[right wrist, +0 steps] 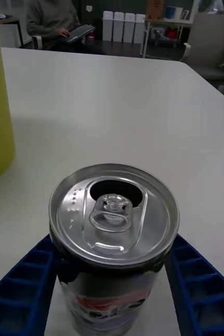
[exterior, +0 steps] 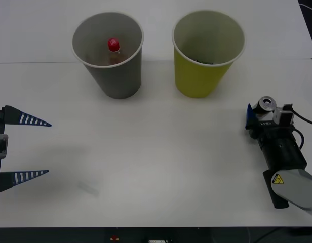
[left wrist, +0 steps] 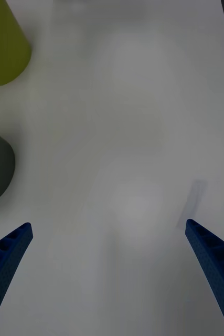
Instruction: Put the can into the green bin and the plastic bottle into the gray bin
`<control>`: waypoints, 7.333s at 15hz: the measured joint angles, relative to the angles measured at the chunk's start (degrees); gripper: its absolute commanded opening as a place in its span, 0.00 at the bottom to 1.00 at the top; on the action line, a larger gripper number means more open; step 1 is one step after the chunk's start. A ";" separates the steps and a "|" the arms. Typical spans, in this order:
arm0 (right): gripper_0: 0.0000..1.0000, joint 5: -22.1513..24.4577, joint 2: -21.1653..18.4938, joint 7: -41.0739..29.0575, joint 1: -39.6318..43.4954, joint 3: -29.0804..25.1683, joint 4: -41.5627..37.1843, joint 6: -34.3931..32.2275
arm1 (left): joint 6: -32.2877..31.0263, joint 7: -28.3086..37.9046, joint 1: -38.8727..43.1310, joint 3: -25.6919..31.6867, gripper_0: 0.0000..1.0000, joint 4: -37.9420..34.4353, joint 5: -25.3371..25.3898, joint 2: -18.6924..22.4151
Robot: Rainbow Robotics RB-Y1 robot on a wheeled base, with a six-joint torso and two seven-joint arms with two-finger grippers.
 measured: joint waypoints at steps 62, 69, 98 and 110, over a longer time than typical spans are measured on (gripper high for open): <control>0.00 22.82 -7.30 -25.81 -36.14 -41.88 -17.64 -125.28 | 0.00 0.00 0.00 0.00 1.00 0.00 0.00 0.00; 0.00 27.31 0.99 -25.82 -47.47 -30.59 -5.77 -119.99 | 0.00 0.00 0.00 0.00 1.00 0.00 0.00 0.00; 1.00 9.26 -8.90 2.21 -18.36 -60.32 -25.66 -126.57 | 0.00 0.00 0.00 0.00 1.00 0.00 0.00 0.00; 1.00 -7.99 -8.68 33.93 6.60 -75.30 -28.59 -129.77 | 0.00 0.00 0.00 0.00 1.00 0.00 0.00 0.00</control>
